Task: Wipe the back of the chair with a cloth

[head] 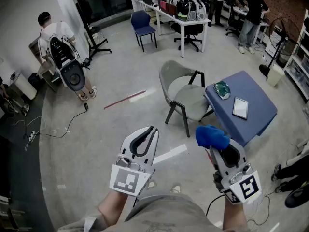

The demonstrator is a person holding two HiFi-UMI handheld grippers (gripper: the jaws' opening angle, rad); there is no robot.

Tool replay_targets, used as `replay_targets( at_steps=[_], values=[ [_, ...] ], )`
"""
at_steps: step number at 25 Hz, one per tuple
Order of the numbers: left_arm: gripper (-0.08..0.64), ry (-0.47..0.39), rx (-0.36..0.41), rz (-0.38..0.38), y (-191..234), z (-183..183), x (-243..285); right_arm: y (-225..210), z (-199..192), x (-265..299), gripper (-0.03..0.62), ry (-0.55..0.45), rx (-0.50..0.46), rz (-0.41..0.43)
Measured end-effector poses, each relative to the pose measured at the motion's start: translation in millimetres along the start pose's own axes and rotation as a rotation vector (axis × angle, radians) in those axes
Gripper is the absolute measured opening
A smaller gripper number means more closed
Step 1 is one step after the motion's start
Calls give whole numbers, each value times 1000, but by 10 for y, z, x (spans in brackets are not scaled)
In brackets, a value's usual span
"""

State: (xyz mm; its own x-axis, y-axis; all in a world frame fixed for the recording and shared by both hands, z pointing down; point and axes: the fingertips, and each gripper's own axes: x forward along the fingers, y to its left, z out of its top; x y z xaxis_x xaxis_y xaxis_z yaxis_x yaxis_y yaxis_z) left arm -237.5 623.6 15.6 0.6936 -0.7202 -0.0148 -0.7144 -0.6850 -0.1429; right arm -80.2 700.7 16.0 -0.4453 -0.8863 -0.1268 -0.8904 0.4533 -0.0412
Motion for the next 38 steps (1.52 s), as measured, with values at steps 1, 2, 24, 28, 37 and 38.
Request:
replay_targets(
  at_steps=[1,2,24,28,37,38],
  values=[
    [52,-1,2,0,-14,-8,15,-16,-14,-2,114,1,2,2],
    [52,-2,3,1,-27,-17,29,-30,-28,-3,114,1,3,4],
    [52,-6,-22,-12,-134,-151,392,-453,-289,-77,115,46,4,-5],
    [52,6,-2,9,-29,-237,500,-578,-393,30,115,46,12,-6],
    [52,52,-7,3,294,-598,1138,-1104,-715,523,115,66,21,-25],
    [52,58,-13,7,362,-636,1230,-1179,-754,598,115,70,25,-27]
  ],
)
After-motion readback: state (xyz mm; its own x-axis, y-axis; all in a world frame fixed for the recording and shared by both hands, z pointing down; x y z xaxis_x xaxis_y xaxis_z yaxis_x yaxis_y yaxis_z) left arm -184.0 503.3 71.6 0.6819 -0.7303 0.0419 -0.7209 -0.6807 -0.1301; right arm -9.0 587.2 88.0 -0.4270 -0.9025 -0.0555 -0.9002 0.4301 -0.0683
